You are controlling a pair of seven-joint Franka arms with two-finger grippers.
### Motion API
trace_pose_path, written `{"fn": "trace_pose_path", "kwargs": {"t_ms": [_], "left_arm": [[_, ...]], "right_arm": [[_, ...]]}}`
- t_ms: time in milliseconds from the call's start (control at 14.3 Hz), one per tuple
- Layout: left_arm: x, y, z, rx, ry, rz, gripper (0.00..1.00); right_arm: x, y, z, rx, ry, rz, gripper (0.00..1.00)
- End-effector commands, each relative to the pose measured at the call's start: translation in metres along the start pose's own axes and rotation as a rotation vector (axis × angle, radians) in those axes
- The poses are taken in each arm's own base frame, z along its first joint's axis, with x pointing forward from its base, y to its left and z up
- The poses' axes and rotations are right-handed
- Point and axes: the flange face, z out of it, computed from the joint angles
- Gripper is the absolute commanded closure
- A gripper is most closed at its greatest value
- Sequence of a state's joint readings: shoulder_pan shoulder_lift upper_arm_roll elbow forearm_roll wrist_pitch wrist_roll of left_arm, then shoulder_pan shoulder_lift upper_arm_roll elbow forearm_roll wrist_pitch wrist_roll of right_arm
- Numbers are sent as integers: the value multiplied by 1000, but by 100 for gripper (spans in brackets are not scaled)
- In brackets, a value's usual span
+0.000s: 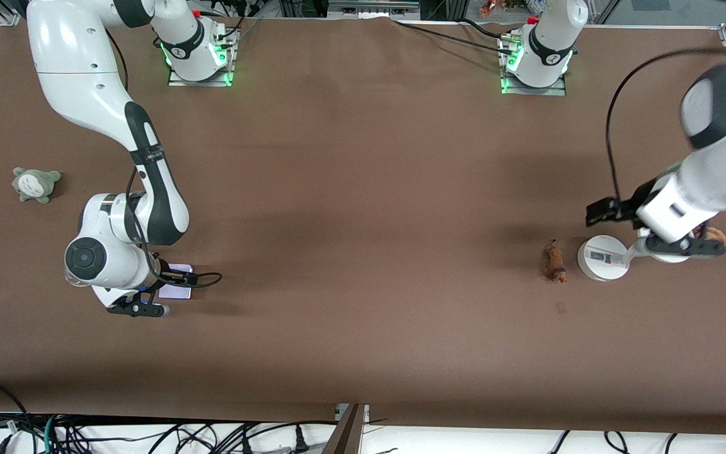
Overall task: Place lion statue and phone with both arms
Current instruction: 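Set the lion beside the lamp while the right gripper lifts the phone, then carry the phone beside the glass cup while the left gripper retracts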
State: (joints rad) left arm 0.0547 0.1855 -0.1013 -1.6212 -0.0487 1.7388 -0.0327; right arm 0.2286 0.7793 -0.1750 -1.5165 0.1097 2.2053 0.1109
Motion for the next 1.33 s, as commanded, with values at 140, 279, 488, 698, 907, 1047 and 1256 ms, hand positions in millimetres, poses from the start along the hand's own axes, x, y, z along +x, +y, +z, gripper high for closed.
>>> {"fn": "trace_pose_path", "kwargs": {"t_ms": [140,279,488,698,907,1047,1256], "left_arm": [[-79,-1,-102,16,27,-22,0],[-103,-4,-124,35,52,-22,0],[-100,-32,-111,88,51,-60,0],[-101,-33,-113,94,66,-64,0],[-89,-40,-108,100,109,-72,0],[-82,-44,-101,103,99,-73,0],[-83,-50,-101,104,96,-84,0]], "right_arm": [[-10,13,0,-12,-21,2,63],[-10,15,1,-15,-23,4,63],[-11,17,3,-21,-28,5,63],[-11,21,5,-29,-29,8,60],[-7,13,-6,-28,-6,-2,0],[-1,-4,-30,-30,14,-29,0],[4,-25,-91,-37,29,-69,0]]}}
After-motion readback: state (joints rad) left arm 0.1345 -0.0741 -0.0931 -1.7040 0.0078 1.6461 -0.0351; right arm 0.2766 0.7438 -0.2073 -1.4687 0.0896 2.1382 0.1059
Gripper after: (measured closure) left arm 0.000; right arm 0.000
